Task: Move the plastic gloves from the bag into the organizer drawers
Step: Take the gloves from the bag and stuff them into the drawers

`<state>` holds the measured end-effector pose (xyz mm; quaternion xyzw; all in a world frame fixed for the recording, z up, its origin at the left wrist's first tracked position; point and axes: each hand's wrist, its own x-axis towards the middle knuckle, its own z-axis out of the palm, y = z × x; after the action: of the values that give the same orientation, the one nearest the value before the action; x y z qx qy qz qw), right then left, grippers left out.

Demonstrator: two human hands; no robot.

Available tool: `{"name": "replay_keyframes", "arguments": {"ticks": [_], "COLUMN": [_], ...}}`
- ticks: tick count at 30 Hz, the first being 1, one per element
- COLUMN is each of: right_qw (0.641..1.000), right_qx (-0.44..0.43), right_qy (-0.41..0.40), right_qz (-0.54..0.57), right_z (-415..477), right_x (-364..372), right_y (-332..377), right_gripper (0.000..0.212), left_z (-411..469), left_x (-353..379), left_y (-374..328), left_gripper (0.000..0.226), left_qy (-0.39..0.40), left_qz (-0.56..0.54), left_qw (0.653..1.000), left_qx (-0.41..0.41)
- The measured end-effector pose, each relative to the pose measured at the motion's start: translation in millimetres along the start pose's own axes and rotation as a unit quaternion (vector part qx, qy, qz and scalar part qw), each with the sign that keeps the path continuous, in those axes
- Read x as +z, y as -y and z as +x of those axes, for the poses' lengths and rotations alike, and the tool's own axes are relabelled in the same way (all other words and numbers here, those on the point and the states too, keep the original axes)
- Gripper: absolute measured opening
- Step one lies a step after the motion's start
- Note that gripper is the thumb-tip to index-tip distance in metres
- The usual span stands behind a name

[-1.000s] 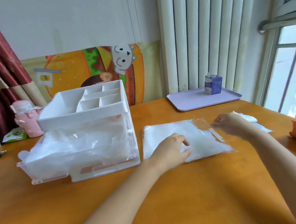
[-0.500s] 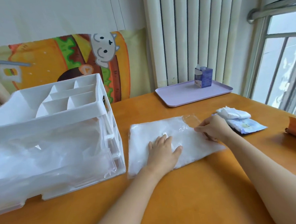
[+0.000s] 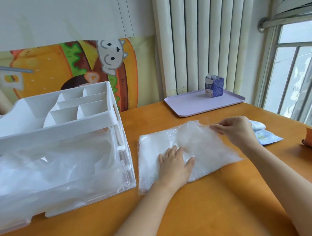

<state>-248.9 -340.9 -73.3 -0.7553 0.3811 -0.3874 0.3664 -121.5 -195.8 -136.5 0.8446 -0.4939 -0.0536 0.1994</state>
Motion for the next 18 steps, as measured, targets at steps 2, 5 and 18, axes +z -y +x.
{"name": "replay_keyframes", "arguments": {"ticks": [2,5,18], "right_qw": [1.000,0.992,0.736], "right_qx": [0.004,0.022,0.044], "right_qy": [-0.015,-0.044,0.249], "right_qz": [0.019,0.113,0.629], "right_z": [0,-2,-16], "right_x": [-4,-14,-26], "right_y": [2,7,38], "right_gripper": [0.027,0.029,0.040], "left_z": [-1,-2,-2], "left_x": [0,-3,-44], "left_y": [0,-1,-16], "left_gripper": [0.056,0.057,0.083], "left_qy": [0.005,0.007,0.019], "left_qz": [-0.004,-0.007,-0.525], "left_qw": [1.000,1.000,0.851], "left_qx": [-0.005,-0.009,0.009]}}
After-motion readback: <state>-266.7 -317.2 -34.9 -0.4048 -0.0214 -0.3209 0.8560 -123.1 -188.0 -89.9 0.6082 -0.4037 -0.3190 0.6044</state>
